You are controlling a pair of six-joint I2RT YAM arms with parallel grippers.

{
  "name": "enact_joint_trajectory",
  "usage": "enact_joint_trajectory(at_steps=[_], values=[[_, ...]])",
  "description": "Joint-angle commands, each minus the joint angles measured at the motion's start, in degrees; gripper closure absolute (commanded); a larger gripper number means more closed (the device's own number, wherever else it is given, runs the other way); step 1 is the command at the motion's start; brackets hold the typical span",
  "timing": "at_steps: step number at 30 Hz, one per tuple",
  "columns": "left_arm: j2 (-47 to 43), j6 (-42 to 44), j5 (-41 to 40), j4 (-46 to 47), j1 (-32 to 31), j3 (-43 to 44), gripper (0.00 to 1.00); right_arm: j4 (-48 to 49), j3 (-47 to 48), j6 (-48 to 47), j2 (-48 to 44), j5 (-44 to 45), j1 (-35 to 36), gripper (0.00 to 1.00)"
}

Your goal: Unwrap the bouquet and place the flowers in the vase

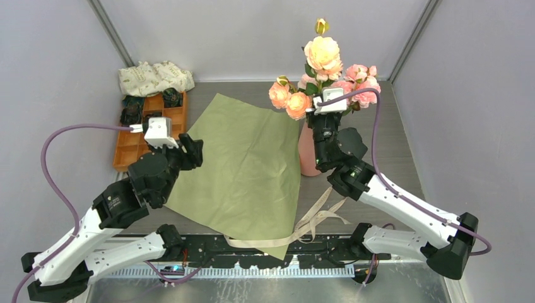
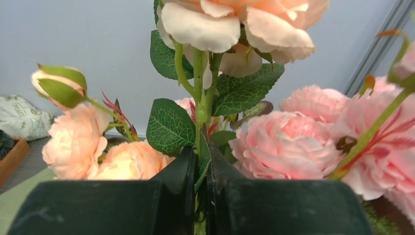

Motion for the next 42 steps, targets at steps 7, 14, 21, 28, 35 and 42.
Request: enact_joint_trajectory(at_steps=[7,14,21,28,35,42], values=[[1.25,0.41,0.81,4.32,-0.17,0.43,0.42,2.14,-6.91,7.55,-2.59,3.62,-0.34,0.99],[1.45,0.41,0.79,4.49,-0.16,0.0,0.42,1.12,-11.63,10.99,-4.88,5.34,-0.42,0.99],[1.64,-0.07,0.97,4.56,-0.09,-0.21,0.42,0.06,-13.74,11.48,-6.12,6.63,-0.47,0.84],[2.41,-0.45,1.43,4.43,-0.1,-0.2,0.42,-0.81,-15.2,12.71,-7.02,7.32,-0.81,0.56],[2.46,-0.56,1.32,4.61,-0.12,-0.45,0.42,-4.06,-13.87,14.21,-8.54,6.97,-0.81,0.47],[2.96,-0.56,1.26,4.87,-0.16,-0.67,0.41,-10.09,-12.46,18.12,-11.73,5.89,-0.86,0.29]])
